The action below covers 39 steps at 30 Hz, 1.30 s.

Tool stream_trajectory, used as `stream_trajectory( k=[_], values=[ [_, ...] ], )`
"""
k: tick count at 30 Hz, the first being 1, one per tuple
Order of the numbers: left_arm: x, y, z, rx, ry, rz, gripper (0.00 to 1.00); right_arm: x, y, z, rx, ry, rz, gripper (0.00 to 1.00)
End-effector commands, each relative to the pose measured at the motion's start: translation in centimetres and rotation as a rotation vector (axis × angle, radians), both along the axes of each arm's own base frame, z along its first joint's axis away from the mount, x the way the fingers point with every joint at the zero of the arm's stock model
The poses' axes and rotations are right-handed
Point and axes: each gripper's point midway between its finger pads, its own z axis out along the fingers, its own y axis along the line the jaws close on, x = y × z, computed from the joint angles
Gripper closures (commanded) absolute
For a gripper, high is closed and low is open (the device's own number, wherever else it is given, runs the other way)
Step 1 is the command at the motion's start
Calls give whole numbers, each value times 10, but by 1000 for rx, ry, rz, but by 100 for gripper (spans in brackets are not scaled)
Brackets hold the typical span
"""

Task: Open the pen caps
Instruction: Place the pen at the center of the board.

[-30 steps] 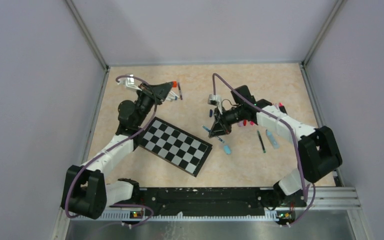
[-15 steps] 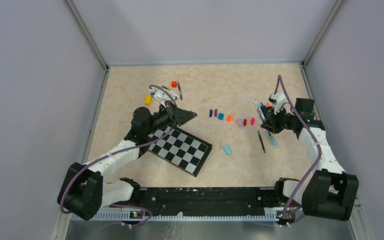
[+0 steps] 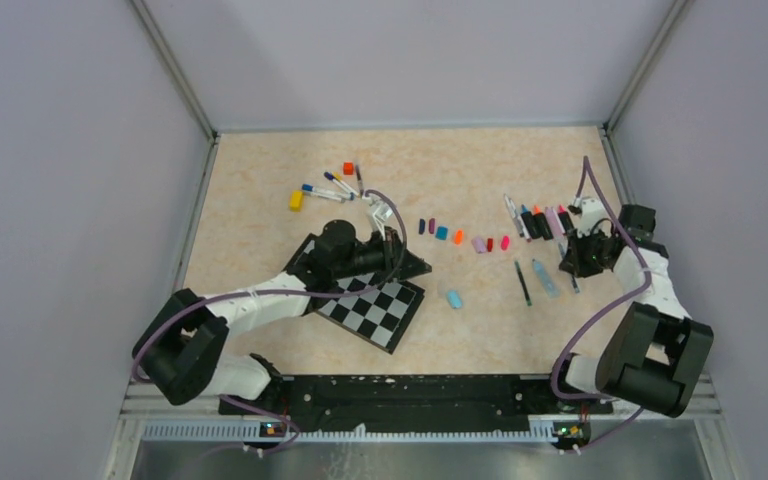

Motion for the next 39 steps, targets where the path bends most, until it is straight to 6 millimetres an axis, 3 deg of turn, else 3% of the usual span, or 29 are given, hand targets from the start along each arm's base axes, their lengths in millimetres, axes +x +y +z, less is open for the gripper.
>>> stream_trajectory(
  k=[1, 12, 18, 23, 32, 37, 39],
  values=[
    [1, -17, 14, -2, -79, -22, 100, 4, -16, -10, -48, 33, -18, 97],
    [-4, -33, -2, 50, -61, -47, 100, 10, -4, -40, 93, 172, 37, 88],
    [-4, -42, -7, 79, -64, -67, 100, 10, -3, -41, 101, 171, 30, 72],
    [-6, -53, -12, 114, -71, -88, 100, 11, -3, -38, 99, 163, 26, 69],
    [-10, -78, -39, 291, -96, -91, 100, 14, 0, -29, 107, 123, 43, 68],
    [-8, -98, -65, 460, -110, -65, 100, 15, 0, -24, 97, 99, 50, 69],
    [-7, -102, -85, 559, -99, -52, 100, 15, 1, -22, 95, 91, 54, 69]
  ],
)
